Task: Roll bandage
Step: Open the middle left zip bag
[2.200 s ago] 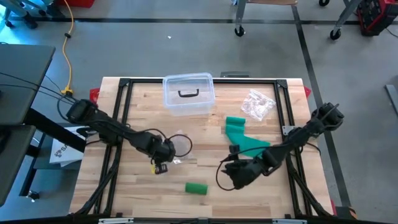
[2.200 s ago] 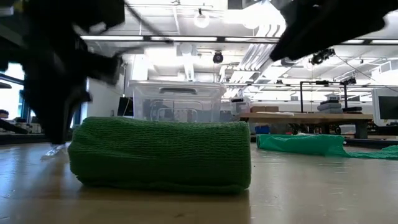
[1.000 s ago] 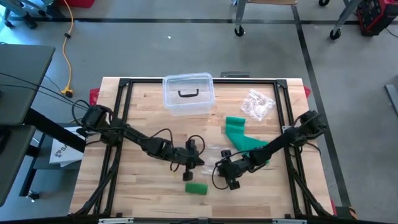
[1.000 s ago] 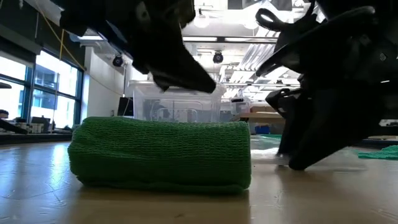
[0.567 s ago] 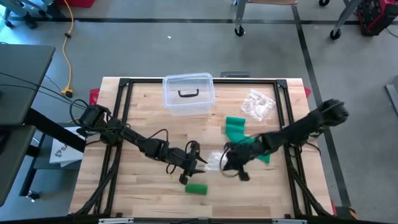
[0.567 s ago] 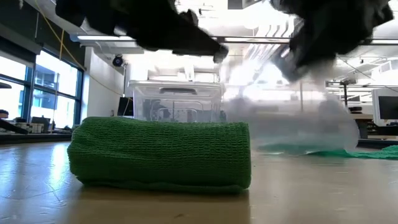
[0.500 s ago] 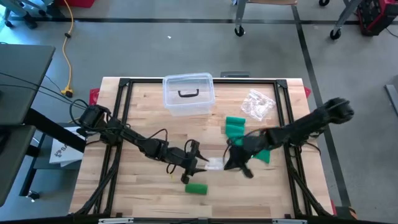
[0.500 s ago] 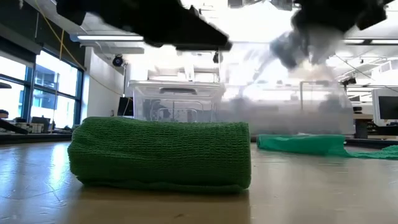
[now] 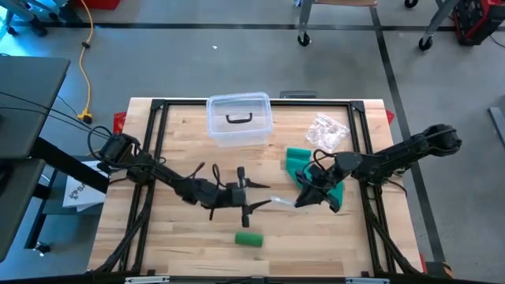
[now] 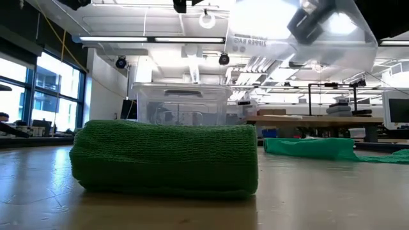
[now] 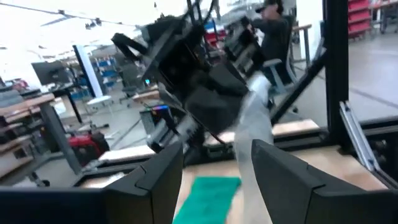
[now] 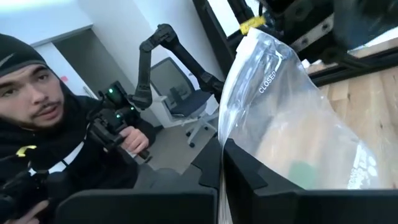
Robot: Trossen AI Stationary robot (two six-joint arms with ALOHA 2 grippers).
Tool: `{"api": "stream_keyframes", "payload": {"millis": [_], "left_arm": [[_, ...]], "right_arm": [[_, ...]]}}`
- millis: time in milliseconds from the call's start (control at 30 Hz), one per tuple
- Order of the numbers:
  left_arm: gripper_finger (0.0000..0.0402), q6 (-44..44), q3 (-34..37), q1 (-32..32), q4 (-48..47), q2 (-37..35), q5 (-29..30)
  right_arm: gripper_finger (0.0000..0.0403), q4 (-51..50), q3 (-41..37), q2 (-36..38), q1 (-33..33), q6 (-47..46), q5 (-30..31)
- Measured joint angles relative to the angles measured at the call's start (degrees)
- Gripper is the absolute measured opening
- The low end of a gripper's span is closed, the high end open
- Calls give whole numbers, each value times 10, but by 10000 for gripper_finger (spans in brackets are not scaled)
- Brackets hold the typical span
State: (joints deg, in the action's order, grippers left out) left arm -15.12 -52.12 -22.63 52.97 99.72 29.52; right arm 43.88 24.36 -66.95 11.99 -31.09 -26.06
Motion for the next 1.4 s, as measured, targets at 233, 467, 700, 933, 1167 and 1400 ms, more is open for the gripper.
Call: {"api": "stream_keyframes", "payload": {"millis": [233,467,700,933,1167,1400], "left_arm": [[185,-13,-22,20,4,2,-99],[152,-60,-53,21,-19,12,-143],[65,-64,-62,19,-37,12,-144],[15,0,-62,14,-80,2,-96],[13,234,-59,10,-271,-25,-2],[12,335,-41,-1,-327,-24,69]], "right_arm": [[1,0,0,1,0,0,0],[1,-4,0,1,0,0,0],[0,-17,1,1,0,1,20],[32,-40,1,2,0,-11,24],[144,-224,23,68,-43,28,18],[149,-410,95,131,17,246,390]]}}
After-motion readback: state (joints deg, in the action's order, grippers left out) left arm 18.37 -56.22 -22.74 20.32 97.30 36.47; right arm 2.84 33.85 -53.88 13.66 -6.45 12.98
